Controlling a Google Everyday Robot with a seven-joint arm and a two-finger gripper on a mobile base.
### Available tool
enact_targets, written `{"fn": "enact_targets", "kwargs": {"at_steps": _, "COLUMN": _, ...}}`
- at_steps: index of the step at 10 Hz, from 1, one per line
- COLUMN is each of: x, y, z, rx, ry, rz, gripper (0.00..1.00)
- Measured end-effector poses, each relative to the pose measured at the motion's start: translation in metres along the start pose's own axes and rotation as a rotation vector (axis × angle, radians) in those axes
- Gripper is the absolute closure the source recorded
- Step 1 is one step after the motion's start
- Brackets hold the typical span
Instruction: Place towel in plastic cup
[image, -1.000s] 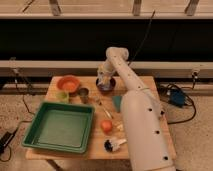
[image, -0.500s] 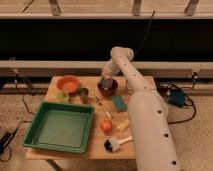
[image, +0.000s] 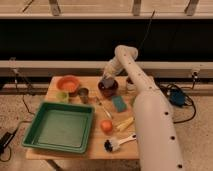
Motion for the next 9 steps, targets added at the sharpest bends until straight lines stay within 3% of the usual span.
{"fn": "enact_targets", "kwargs": {"at_steps": 3, "x": -0.016, "y": -0.024, "z": -0.036, "rx": 0.025, "ry": -0.039, "rz": -0.057, "gripper": 1.0}}
{"fn": "enact_targets", "kwargs": {"at_steps": 5, "x": -0.038, "y": -0.037, "z": -0.064, "rx": 0.037, "ry": -0.079, "rz": -0.121, "gripper": 1.0}}
{"fn": "enact_targets", "kwargs": {"at_steps": 7, "x": -0.075, "y": -0.039, "z": -0.08, "rx": 0.037, "ry": -0.142, "rz": -0.188, "gripper": 1.0}}
{"fn": "enact_targets", "kwargs": {"at_steps": 9, "x": -0.104, "y": -0.034, "z": -0.082, "rx": 0.03, "ry": -0.186, "rz": -0.224, "gripper": 1.0}}
